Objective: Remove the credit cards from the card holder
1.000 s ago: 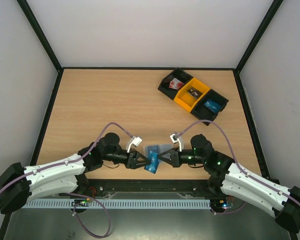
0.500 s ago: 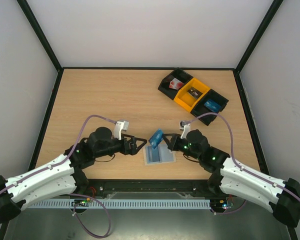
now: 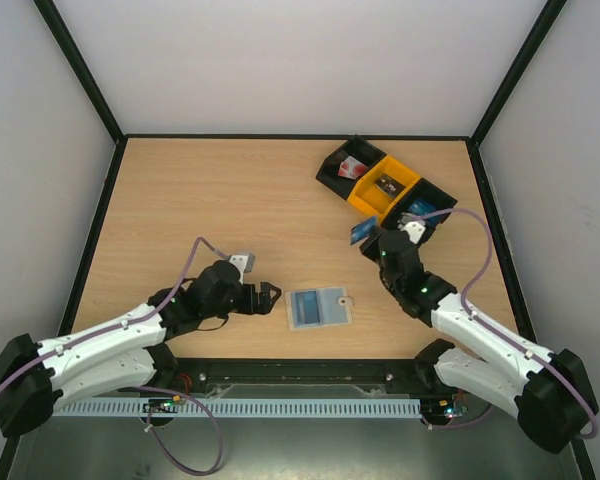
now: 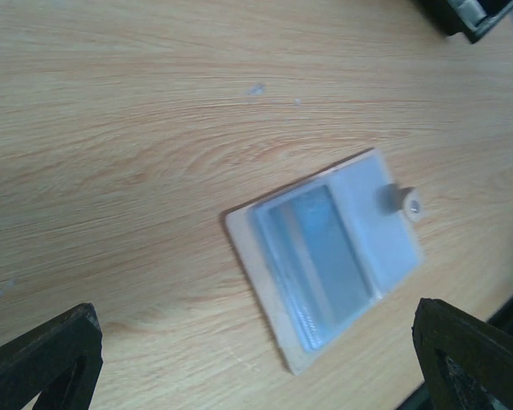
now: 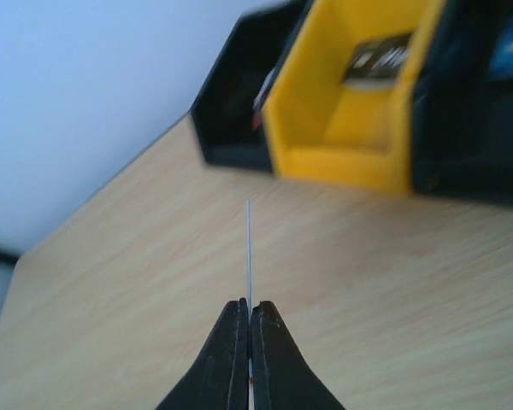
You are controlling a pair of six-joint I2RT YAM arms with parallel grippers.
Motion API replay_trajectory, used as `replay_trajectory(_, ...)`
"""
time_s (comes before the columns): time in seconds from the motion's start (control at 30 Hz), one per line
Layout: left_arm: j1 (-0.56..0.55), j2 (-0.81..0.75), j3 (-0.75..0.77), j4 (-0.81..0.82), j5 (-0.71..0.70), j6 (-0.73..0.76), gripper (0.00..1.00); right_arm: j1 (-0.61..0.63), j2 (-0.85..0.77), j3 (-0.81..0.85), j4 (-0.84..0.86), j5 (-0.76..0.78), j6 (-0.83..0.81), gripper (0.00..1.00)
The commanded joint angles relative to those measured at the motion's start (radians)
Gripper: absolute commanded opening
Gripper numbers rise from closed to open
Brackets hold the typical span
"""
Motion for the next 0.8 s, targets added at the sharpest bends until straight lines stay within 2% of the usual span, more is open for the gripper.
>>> replay_trajectory(0.0, 0.037, 0.059, -0.016, 0.042, 0.006, 0.02, 1.0, -0.143, -0.04, 0.035, -0.022, 0.1, -0.015, 0.02)
replay_trajectory(0.13, 0.087, 0.109, -0.014, 0.062, 0.045, 0.008, 1.0, -0.288, -0.04, 0.077, -0.038, 0.068, -0.048, 0.02)
replay_trajectory(0.37, 0.138, 0.12, -0.029, 0.107, 0.077, 0.007, 1.0, -0.423, 0.057, 0.163, -0.04, 0.121, -0.088, 0.02)
replay_trajectory(0.57, 0.175, 0.116, -0.043, 0.146, 0.147, 0.004, 1.0, -0.482, 0.171, 0.17, 0.079, 0.191, -0.081, 0.02)
replay_trajectory(0.77, 0.188, 0.099, -0.054, 0.162, 0.19, -0.015, 1.0, -0.485, 0.283, 0.134, 0.255, 0.267, -0.043, 0.02)
